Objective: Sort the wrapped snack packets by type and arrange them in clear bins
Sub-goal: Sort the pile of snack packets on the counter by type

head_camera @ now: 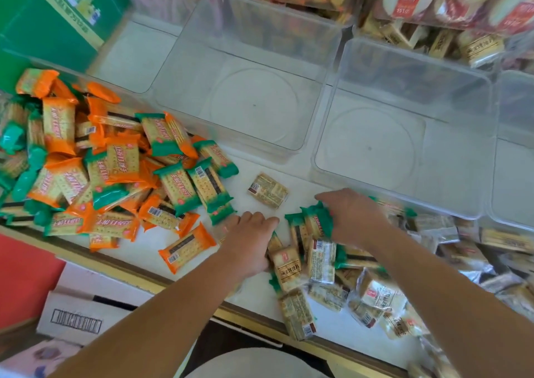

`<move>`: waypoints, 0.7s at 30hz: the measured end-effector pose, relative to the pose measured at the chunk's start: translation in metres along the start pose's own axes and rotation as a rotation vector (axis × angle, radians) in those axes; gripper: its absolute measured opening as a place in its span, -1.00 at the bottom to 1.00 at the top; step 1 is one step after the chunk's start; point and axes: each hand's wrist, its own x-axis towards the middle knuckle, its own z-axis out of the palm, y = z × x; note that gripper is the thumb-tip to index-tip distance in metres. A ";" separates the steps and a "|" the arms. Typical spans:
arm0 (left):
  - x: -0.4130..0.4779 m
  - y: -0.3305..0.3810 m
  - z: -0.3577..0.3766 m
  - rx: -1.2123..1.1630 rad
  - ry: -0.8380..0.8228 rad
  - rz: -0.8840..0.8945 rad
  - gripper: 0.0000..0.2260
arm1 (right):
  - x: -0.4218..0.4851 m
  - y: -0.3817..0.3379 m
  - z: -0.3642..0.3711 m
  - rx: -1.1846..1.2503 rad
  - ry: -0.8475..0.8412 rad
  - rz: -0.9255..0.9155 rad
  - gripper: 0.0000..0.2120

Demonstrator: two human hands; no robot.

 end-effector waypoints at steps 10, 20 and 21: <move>-0.019 -0.027 -0.064 -0.607 0.283 -0.129 -0.55 | 0.010 0.009 0.010 -0.198 -0.043 -0.109 -0.52; 0.015 0.048 -0.027 -1.194 0.217 -0.348 -0.70 | -0.061 0.032 0.014 0.234 0.778 -0.100 -0.98; 0.019 0.050 -0.022 -1.123 0.234 -0.354 -0.68 | -0.069 0.031 0.013 0.313 0.789 -0.067 -0.98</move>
